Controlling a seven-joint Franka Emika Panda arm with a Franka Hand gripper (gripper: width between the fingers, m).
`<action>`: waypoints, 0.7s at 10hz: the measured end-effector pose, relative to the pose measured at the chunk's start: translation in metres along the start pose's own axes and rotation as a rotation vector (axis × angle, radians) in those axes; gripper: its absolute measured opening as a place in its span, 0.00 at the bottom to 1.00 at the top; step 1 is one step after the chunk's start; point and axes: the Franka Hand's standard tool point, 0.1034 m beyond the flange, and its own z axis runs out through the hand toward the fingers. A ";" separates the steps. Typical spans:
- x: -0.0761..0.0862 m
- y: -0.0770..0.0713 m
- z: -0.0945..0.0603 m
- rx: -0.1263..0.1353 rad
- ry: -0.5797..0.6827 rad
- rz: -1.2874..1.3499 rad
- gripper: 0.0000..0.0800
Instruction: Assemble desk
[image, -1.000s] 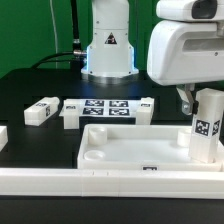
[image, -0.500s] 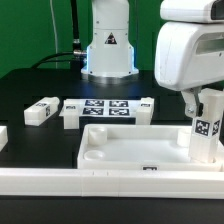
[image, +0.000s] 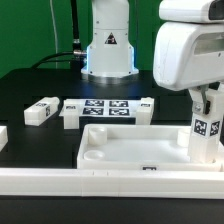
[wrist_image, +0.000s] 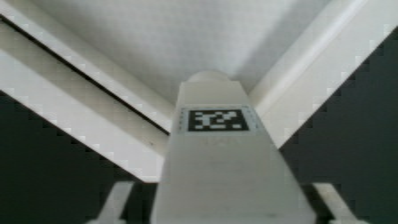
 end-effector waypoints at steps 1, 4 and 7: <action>0.000 0.000 0.000 0.003 0.001 0.014 0.36; -0.002 0.003 0.001 0.046 0.010 0.373 0.36; -0.002 0.003 0.001 0.048 0.005 0.627 0.36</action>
Offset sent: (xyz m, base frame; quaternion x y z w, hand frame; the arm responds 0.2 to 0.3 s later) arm -0.0038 -0.0031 -0.0105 0.0380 -0.0099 0.2502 0.9674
